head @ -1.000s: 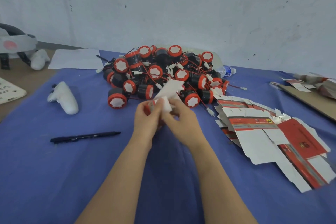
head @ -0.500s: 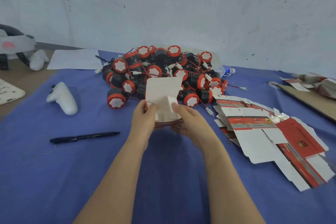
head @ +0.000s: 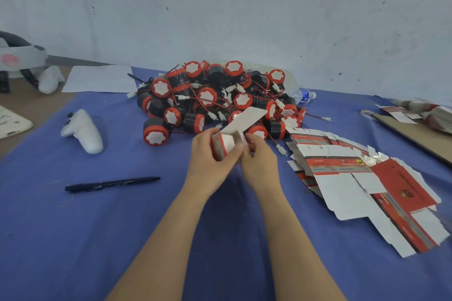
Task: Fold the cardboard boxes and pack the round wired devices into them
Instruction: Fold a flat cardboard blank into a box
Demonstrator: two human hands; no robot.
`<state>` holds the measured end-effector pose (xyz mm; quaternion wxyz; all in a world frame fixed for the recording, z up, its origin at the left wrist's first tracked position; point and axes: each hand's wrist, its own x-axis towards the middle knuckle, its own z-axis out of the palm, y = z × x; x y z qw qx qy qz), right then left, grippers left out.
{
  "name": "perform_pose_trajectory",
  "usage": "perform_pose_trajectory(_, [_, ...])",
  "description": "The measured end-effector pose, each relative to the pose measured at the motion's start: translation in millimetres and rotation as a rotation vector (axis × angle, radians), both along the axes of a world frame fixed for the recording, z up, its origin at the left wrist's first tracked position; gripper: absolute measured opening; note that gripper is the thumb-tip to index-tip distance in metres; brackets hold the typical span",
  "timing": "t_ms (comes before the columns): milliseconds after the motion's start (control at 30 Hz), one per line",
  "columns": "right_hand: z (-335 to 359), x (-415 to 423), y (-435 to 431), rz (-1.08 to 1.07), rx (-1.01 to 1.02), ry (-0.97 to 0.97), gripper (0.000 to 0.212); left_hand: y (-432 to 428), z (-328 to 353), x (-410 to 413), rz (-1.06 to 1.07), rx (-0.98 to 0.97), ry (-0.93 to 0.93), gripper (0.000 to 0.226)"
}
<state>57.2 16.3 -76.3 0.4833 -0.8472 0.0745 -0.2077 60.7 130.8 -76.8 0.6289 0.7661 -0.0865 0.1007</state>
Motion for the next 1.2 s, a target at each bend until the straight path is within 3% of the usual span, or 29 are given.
perform_pose_trajectory(33, [3, -1, 0, -0.051, 0.019, -0.023, 0.022, 0, -1, 0, -0.003, 0.019, 0.005, 0.068])
perform_pose_trajectory(100, [5, 0, -2, -0.147, 0.124, -0.043, 0.043, 1, -3, 2, -0.019, 0.043, 0.052, 0.084])
perform_pose_trajectory(167, [10, -1, -5, -0.198, 0.290, -0.036, 0.051, 1, -5, 4, -0.021, 0.073, 0.095, 0.091])
perform_pose_trajectory(267, [12, -5, -6, -0.246, 0.509, -0.012, 0.047, -2, -6, 2, 0.109, 0.141, 0.009, 0.090])
perform_pose_trajectory(367, [13, -7, -1, -0.218, 0.613, -0.041, 0.043, -3, -4, -3, 0.238, 0.134, -0.172, 0.072])
perform_pose_trajectory(467, [13, -4, 4, -0.082, 0.886, 0.002, 0.040, -2, 1, -8, 0.282, -0.010, -0.141, 0.076])
perform_pose_trajectory(533, [14, -5, 5, 0.069, 1.183, 0.070, 0.027, -2, 5, -9, 0.301, -0.230, -0.046, 0.074])
perform_pose_trajectory(600, [15, -7, 5, 0.158, 1.304, 0.103, 0.028, 1, 8, -3, 0.277, -0.491, 0.093, 0.061])
perform_pose_trajectory(667, [13, -5, 7, 0.191, 1.273, 0.116, 0.031, 6, 8, 4, 0.248, -0.651, 0.206, 0.051])
perform_pose_trajectory(700, [12, -5, 9, 0.179, 1.161, 0.111, 0.033, 8, 9, 6, 0.246, -0.691, 0.246, 0.047])
perform_pose_trajectory(833, [6, -4, 13, 0.090, 0.419, 0.056, 0.048, 17, 4, 11, 0.301, -0.690, 0.331, 0.030])
perform_pose_trajectory(900, [7, -7, 13, 0.065, 0.190, -0.025, 0.058, 19, 3, 12, 0.377, -0.581, 0.284, 0.029])
perform_pose_trajectory(1000, [13, -13, 14, 0.166, 0.149, -0.310, 0.066, 20, 3, 12, 0.477, -0.400, 0.159, 0.035])
perform_pose_trajectory(1067, [16, -16, 16, 0.196, 0.161, -0.399, 0.061, 20, 5, 10, 0.489, -0.393, 0.127, 0.036])
perform_pose_trajectory(1167, [19, -15, 14, 0.115, 0.156, -0.357, 0.011, 20, 11, 8, 0.347, -0.610, 0.121, 0.043])
perform_pose_trajectory(1200, [18, -13, 12, 0.069, 0.246, -0.343, 0.008, 20, 12, 9, 0.217, -0.701, 0.113, 0.046])
